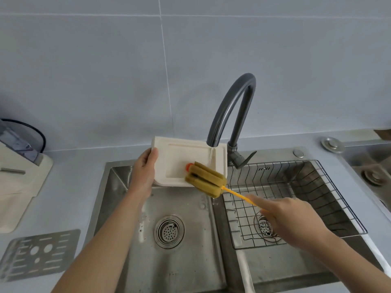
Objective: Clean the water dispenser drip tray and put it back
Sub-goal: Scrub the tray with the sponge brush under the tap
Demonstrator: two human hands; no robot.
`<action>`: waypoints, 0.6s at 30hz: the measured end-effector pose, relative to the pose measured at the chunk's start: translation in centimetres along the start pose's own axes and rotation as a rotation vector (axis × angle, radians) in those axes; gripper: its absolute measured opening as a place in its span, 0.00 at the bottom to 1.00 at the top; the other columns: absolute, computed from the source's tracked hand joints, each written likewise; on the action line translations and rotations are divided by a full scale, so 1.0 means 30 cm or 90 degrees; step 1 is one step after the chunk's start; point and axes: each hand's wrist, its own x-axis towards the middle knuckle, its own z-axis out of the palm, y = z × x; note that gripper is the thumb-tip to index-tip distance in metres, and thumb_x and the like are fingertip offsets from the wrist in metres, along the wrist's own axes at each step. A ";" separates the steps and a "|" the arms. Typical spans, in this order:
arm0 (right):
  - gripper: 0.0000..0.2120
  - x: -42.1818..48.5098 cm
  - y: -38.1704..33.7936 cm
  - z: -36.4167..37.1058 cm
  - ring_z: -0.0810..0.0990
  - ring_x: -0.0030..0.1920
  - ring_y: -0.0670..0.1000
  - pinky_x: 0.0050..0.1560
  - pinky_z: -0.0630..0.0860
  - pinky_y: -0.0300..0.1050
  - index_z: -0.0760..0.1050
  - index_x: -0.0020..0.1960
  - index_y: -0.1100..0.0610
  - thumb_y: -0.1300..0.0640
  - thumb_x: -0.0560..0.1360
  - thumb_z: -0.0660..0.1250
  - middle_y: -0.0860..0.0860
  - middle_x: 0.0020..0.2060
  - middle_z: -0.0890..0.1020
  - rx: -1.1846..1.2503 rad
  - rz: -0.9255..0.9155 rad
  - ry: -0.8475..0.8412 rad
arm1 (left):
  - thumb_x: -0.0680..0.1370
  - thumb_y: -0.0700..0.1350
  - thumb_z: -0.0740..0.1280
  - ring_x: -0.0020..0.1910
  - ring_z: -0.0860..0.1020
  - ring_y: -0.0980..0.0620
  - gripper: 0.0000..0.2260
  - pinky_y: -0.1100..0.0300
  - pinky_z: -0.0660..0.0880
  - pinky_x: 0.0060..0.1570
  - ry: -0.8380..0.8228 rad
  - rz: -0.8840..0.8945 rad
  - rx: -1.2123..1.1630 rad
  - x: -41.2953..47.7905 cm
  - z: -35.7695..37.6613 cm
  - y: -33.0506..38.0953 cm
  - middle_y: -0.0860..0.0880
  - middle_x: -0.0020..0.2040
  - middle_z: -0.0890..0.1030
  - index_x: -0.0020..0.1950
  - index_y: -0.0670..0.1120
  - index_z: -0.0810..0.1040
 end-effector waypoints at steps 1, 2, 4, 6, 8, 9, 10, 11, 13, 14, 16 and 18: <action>0.24 0.007 0.009 0.000 0.80 0.50 0.53 0.42 0.70 0.44 0.52 0.71 0.35 0.54 0.80 0.52 0.48 0.49 0.82 -0.017 0.005 0.003 | 0.79 0.46 0.59 0.43 0.75 0.56 0.08 0.60 0.72 0.44 0.008 0.003 0.001 0.009 -0.017 0.001 0.54 0.43 0.78 0.43 0.52 0.75; 0.24 0.012 0.015 -0.001 0.80 0.50 0.52 0.43 0.72 0.44 0.51 0.71 0.35 0.53 0.80 0.52 0.47 0.50 0.82 -0.031 0.010 0.003 | 0.79 0.46 0.59 0.43 0.75 0.56 0.08 0.61 0.71 0.43 0.014 0.005 0.005 0.017 -0.033 0.001 0.54 0.42 0.78 0.43 0.52 0.75; 0.24 0.022 0.020 -0.006 0.80 0.50 0.52 0.44 0.74 0.44 0.50 0.71 0.34 0.53 0.80 0.51 0.47 0.50 0.82 -0.048 0.013 0.002 | 0.79 0.46 0.59 0.43 0.75 0.56 0.08 0.60 0.71 0.44 0.016 0.010 0.019 0.024 -0.057 0.003 0.54 0.42 0.78 0.42 0.54 0.75; 0.24 0.030 0.020 -0.009 0.80 0.50 0.52 0.41 0.70 0.44 0.50 0.71 0.35 0.54 0.80 0.51 0.47 0.50 0.82 -0.064 0.012 0.007 | 0.79 0.46 0.59 0.45 0.75 0.53 0.07 0.57 0.72 0.46 0.005 0.025 0.046 0.028 -0.075 0.002 0.53 0.43 0.78 0.45 0.52 0.76; 0.24 0.031 0.012 -0.014 0.80 0.50 0.52 0.39 0.66 0.43 0.50 0.71 0.35 0.54 0.80 0.51 0.47 0.51 0.81 -0.076 0.014 0.013 | 0.79 0.46 0.59 0.46 0.75 0.51 0.06 0.56 0.71 0.45 0.003 0.046 0.071 0.027 -0.085 0.006 0.53 0.43 0.78 0.47 0.50 0.76; 0.23 0.031 0.008 -0.016 0.79 0.51 0.52 0.39 0.66 0.43 0.51 0.71 0.35 0.54 0.80 0.51 0.47 0.51 0.81 -0.075 0.014 0.014 | 0.79 0.46 0.59 0.46 0.74 0.51 0.06 0.55 0.70 0.45 -0.001 0.050 0.078 0.024 -0.089 0.009 0.52 0.42 0.78 0.46 0.51 0.76; 0.23 0.032 0.002 -0.017 0.79 0.51 0.52 0.39 0.66 0.43 0.51 0.71 0.36 0.53 0.80 0.51 0.47 0.51 0.81 -0.067 0.015 0.016 | 0.79 0.46 0.59 0.45 0.74 0.50 0.07 0.55 0.70 0.45 -0.009 0.052 0.084 0.022 -0.091 0.011 0.52 0.42 0.78 0.44 0.53 0.76; 0.23 0.034 -0.005 -0.019 0.79 0.52 0.52 0.40 0.67 0.44 0.52 0.71 0.36 0.53 0.80 0.51 0.46 0.52 0.81 -0.051 0.014 0.019 | 0.79 0.46 0.59 0.45 0.74 0.50 0.08 0.55 0.70 0.44 -0.019 0.050 0.093 0.018 -0.092 0.012 0.52 0.41 0.77 0.43 0.54 0.76; 0.22 0.041 -0.023 -0.022 0.79 0.52 0.53 0.41 0.69 0.45 0.54 0.71 0.38 0.54 0.80 0.52 0.46 0.50 0.81 0.007 0.007 0.028 | 0.79 0.47 0.59 0.44 0.73 0.51 0.07 0.58 0.69 0.41 -0.050 0.046 0.126 0.006 -0.088 0.010 0.52 0.42 0.76 0.44 0.53 0.75; 0.21 0.047 -0.032 -0.021 0.79 0.50 0.54 0.41 0.69 0.45 0.56 0.71 0.40 0.54 0.80 0.53 0.47 0.45 0.81 0.039 -0.001 0.031 | 0.79 0.47 0.59 0.45 0.74 0.51 0.06 0.58 0.70 0.43 -0.065 0.044 0.140 0.002 -0.086 0.002 0.51 0.43 0.77 0.47 0.52 0.75; 0.20 0.062 -0.047 -0.014 0.79 0.47 0.55 0.40 0.68 0.45 0.58 0.71 0.42 0.54 0.80 0.53 0.49 0.40 0.79 0.076 -0.024 0.037 | 0.79 0.48 0.59 0.50 0.75 0.50 0.05 0.55 0.71 0.50 -0.078 0.032 0.150 -0.005 -0.078 -0.009 0.53 0.45 0.78 0.50 0.52 0.75; 0.20 0.073 -0.051 -0.005 0.79 0.48 0.56 0.39 0.68 0.45 0.58 0.71 0.42 0.54 0.80 0.53 0.51 0.44 0.82 0.085 -0.030 0.043 | 0.78 0.48 0.59 0.51 0.75 0.50 0.06 0.53 0.71 0.53 -0.078 0.029 0.140 -0.010 -0.073 -0.012 0.54 0.45 0.78 0.46 0.55 0.75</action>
